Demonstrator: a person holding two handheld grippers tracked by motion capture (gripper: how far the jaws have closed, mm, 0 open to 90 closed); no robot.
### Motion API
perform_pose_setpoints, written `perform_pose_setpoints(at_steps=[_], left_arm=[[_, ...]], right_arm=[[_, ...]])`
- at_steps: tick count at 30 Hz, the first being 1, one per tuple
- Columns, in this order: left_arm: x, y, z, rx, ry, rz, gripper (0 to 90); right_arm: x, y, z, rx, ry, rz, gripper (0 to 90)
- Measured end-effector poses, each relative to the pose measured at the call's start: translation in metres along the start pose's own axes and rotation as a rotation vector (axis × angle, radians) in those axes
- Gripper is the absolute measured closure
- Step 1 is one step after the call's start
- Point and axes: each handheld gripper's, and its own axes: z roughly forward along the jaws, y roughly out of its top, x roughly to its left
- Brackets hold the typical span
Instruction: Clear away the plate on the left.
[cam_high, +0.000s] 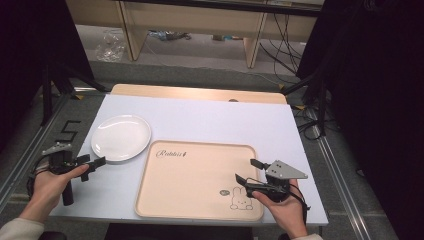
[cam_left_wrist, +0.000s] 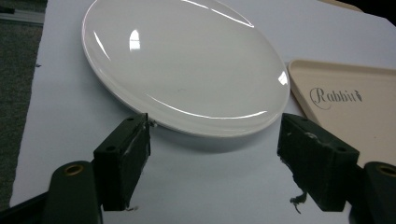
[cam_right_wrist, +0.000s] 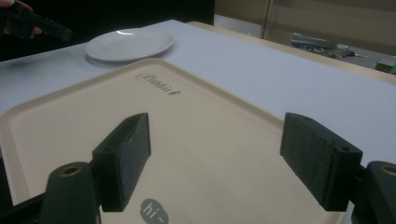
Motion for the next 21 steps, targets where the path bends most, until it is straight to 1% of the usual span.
perform_pose_setpoints(at_steps=[2, 4, 6, 7, 8, 9, 10, 12, 13, 16, 20, 21], left_arm=[[0.002, 0.002, 0.003, 0.01, 0.002, -0.015, 25.6], [0.005, 0.003, 0.007, 0.03, -0.001, -0.053, 26.0], [0.007, 0.004, 0.01, 0.066, -0.001, -0.084, 27.7], [0.008, 0.004, 0.011, 0.077, 0.002, -0.099, 28.6], [0.009, 0.004, 0.012, 0.086, 0.006, -0.113, 29.4], [0.01, 0.003, 0.012, 0.098, 0.009, -0.131, 29.6], [0.011, 0.003, 0.012, 0.109, 0.015, -0.135, 30.0], [0.014, 0.003, 0.013, 0.121, 0.018, -0.157, 30.8], [0.015, 0.003, 0.014, 0.124, 0.02, -0.178, 31.2], [0.017, 0.003, 0.017, 0.126, 0.001, -0.218, 33.5], [0.021, 0.006, 0.022, 0.124, 0.007, -0.24, 34.1], [0.021, 0.006, 0.022, 0.124, 0.007, -0.24, 34.1]], right_arm=[[0.0, 0.0, 0.0, 0.001, 0.001, -0.001, 25.4], [0.0, 0.0, 0.0, 0.002, -0.001, -0.001, 25.5], [-0.001, 0.001, -0.003, 0.035, -0.009, -0.011, 25.5], [0.0, 0.0, 0.0, 0.003, 0.0, 0.002, 25.6], [0.0, 0.0, 0.0, 0.014, 0.005, 0.011, 25.6], [0.0, 0.0, 0.0, 0.012, 0.002, 0.005, 25.6], [-0.001, 0.0, 0.0, 0.009, 0.0, 0.002, 25.6], [-0.001, 0.0, 0.0, 0.009, -0.001, 0.002, 25.7], [-0.001, 0.0, 0.0, 0.009, 0.0, 0.002, 25.7], [0.0, 0.0, 0.0, 0.009, 0.001, 0.004, 25.7], [-0.001, 0.0, 0.0, 0.015, 0.002, 0.003, 25.7], [-0.001, 0.0, 0.0, 0.015, 0.002, 0.003, 25.7]])
